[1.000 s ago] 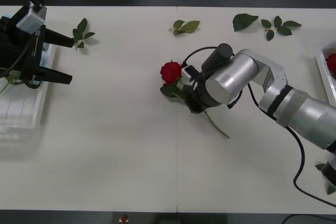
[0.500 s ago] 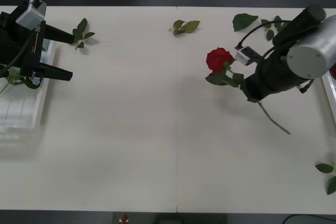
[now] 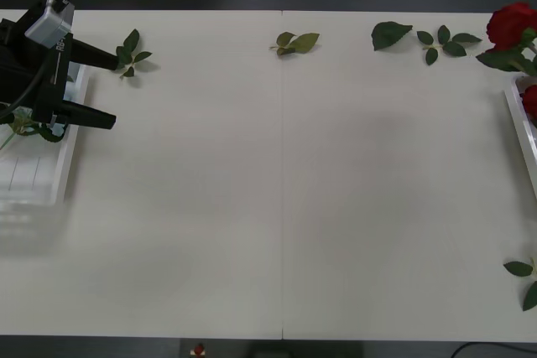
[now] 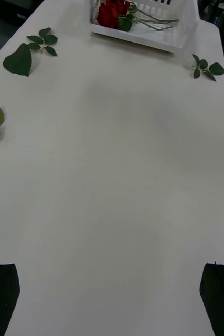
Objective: Put the red flowers into the right box and the blue flowers into the left box
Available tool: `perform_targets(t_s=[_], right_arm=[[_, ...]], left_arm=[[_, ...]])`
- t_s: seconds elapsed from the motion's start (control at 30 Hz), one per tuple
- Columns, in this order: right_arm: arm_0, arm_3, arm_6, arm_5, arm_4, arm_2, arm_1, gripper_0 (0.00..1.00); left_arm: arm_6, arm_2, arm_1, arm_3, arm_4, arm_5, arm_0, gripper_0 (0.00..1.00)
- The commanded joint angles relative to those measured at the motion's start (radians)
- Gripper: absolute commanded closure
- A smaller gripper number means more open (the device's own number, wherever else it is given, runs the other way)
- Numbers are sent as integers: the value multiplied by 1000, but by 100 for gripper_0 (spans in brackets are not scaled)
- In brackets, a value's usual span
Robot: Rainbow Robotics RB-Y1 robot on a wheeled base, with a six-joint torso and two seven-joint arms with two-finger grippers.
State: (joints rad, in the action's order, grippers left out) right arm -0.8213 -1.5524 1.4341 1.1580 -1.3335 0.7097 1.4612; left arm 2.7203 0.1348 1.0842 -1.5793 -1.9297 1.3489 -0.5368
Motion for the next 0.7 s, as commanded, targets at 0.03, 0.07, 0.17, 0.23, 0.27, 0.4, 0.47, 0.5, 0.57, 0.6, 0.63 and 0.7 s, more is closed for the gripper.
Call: perform_targets(t_s=[0.03, 0.07, 0.17, 0.23, 0.27, 0.4, 0.47, 0.5, 0.57, 0.6, 0.63, 0.7], right_arm=[[-19, 43, 16, 9, 66, 4, 28, 100], [-10, 55, 16, 9, 96, 4, 31, 100], [16, 89, 20, 9, 195, 4, 36, 100], [30, 112, 23, 8, 252, 4, 34, 100], [33, 121, 23, 8, 270, 4, 33, 100], [40, 172, 26, 8, 375, 4, 5, 100], [50, 215, 25, 3, 451, 4, -25, 100], [51, 227, 25, -3, 462, 4, -35, 100], [53, 270, 25, -35, 493, 4, -62, 100], [54, 302, 23, -55, 520, 4, -85, 100], [54, 333, 22, -72, 551, 4, -105, 100], [53, 384, 20, -101, 602, 1, -142, 100]], left_arm=[[-15, -20, 23, -4, -3, 3, -25, 0], [-15, -20, 23, -4, -3, 3, -25, 0], [-15, -20, 23, -4, -3, 3, -25, 0], [-15, -20, 23, -4, -3, 3, -25, 0], [-15, -20, 23, -4, -3, 3, -25, 0], [-15, -20, 23, -4, -3, 3, -25, 0], [-15, -20, 23, -4, -3, 3, -25, 0], [-15, -20, 23, -4, -3, 3, -25, 0], [-15, -20, 23, -4, -3, 3, -25, 0], [-15, -20, 23, -4, -3, 3, -25, 0], [-15, -20, 23, -4, -3, 3, -25, 0], [-15, -20, 23, -4, -3, 3, -25, 0]])
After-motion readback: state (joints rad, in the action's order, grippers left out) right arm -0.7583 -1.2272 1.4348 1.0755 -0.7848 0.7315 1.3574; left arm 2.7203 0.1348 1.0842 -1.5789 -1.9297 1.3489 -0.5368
